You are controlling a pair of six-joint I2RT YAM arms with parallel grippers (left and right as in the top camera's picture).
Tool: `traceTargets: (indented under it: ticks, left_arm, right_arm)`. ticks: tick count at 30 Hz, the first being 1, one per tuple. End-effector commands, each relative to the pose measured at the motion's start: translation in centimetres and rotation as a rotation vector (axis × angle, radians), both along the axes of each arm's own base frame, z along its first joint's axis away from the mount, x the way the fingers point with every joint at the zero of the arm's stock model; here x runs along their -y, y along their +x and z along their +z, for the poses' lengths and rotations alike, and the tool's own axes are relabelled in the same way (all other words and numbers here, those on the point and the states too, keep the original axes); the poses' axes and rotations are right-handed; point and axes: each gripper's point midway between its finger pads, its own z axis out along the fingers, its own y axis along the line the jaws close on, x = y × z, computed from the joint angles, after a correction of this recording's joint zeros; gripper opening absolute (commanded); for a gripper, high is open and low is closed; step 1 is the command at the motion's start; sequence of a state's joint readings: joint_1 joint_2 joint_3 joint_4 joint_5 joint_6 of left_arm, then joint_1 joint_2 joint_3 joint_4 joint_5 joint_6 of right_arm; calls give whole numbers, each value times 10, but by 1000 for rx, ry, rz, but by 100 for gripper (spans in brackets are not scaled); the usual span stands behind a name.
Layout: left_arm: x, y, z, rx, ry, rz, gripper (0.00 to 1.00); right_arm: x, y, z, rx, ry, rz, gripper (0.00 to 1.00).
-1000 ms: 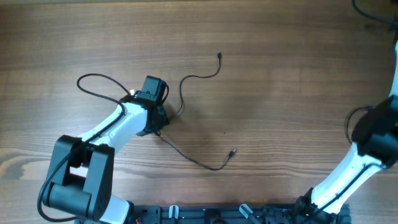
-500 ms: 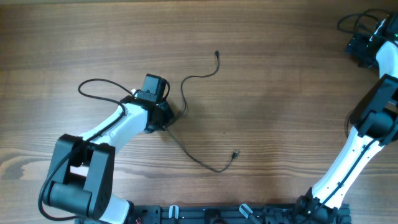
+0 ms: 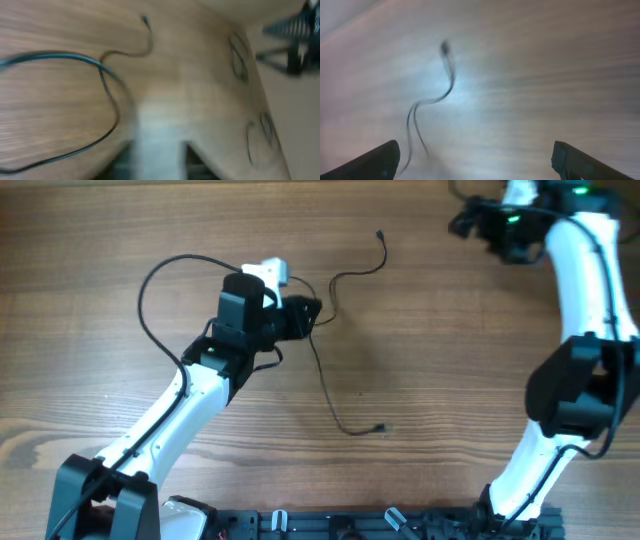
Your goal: Untangle cables
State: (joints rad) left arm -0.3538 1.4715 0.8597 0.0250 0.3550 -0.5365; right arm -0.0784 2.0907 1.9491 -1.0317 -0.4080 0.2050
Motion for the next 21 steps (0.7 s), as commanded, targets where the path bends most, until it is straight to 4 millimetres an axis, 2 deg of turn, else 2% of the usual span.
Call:
traceTargets:
  ticks: [1, 3, 5, 6, 9, 11, 12, 14, 15, 17, 21]
  left_arm:
    - [-33, 19, -4, -48, 13, 266, 100]
    - [-53, 21, -14, -111, 14, 413, 100]
    - [-61, 24, -12, -105, 7, 436, 100]
    - [-68, 26, -12, -109, 6, 458, 100]
    - [-104, 31, -19, -179, -60, 657, 100]
    - [-137, 35, -21, -198, -76, 756, 100]
    - [-143, 34, -24, -208, -72, 771, 100]
    - [-168, 26, -36, -266, -42, 834, 100]
    - [-177, 22, -40, -288, -31, 857, 100]
    - [-203, 10, -53, -356, -3, 922, 100]
    - [-215, -6, -65, -429, 28, 953, 100]
  right_arm:
    - [-69, -20, -38, -69, 22, 140, 100]
    - [-95, -34, -64, -97, -9, 196, 100]
    - [-122, -53, -88, -107, -25, 302, 100]
    - [-134, -61, -94, -93, -42, 387, 100]
    - [-166, -73, -95, -63, -57, 503, 100]
    - [-189, -76, -94, -112, -6, 384, 100]
    - [-194, -79, -94, -137, 10, 342, 100]
    - [-213, -85, -92, -186, 49, 253, 100]
    - [-222, -86, -91, -181, 58, 251, 100]
    - [-252, -88, -86, -115, 62, 308, 100]
    - [-260, -95, -95, -172, 24, 162, 100]
